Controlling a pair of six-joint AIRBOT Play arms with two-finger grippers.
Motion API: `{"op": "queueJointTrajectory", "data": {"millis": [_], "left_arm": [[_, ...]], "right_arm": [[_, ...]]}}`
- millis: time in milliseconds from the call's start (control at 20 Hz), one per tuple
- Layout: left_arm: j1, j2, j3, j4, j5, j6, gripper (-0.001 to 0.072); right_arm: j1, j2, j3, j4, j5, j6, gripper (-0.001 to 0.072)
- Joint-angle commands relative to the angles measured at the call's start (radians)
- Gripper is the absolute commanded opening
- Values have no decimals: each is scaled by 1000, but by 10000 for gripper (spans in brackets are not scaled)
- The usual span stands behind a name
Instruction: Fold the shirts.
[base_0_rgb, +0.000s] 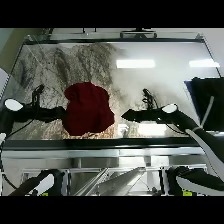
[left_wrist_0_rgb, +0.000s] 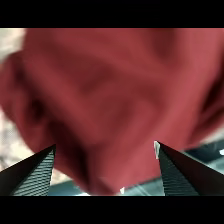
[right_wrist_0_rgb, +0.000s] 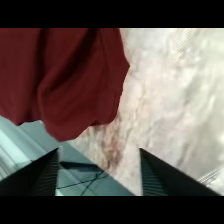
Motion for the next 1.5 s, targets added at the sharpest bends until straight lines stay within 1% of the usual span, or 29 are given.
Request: {"op": "queueJointTrajectory", "data": {"millis": [0, 50, 200, 300, 400, 550, 600, 700, 750, 800, 850, 900, 950, 1200, 1300, 1450], "left_arm": [[81, -47, -102, -16, 75, 88, 708], [96, -77, -106, -17, 80, 94, 709], [107, -151, -78, -25, 93, 97, 708], [86, -196, -50, -17, 95, 97, 708], [67, -230, -26, -16, 97, 97, 692], [35, -264, 19, -20, 95, 97, 688], [25, -267, 30, -24, 94, 96, 576], [12, -266, 51, -24, 78, 96, 206], [12, -266, 58, -26, 60, 96, 64], [13, -266, 70, -25, 35, 96, 20], [14, -266, 81, -26, 11, 96, 20], [14, -266, 96, -27, -16, 95, 20], [14, -266, 110, -27, -39, 95, 20], [25, -255, 186, -69, -166, 92, 19], [42, -206, 193, -77, -170, 92, 19], [81, -109, 173, -77, -164, 92, 20]], "right_arm": [[32, -209, 139, 18, 74, -28, 364], [32, -235, 163, 19, 89, -27, 364], [32, -261, 183, 17, 66, -24, 364], [32, -269, 183, 21, 64, -23, 364], [43, -282, 183, 22, 62, -24, 364], [87, -306, 200, 35, 39, -24, 363], [103, -317, 209, 56, 39, -24, 362], [129, -344, 236, 111, 39, -29, 359], [135, -355, 251, 125, 39, -29, 300], [140, -364, 268, 135, 39, -28, 129], [141, -367, 282, 148, 39, -29, 123], [141, -369, 299, 166, 39, -35, 98], [141, -369, 315, 173, 41, -51, 17], [135, -355, 368, 174, 77, -55, 14], [122, -328, 368, 173, 104, -55, 13], [97, -279, 368, 142, 106, -54, 13]]}}
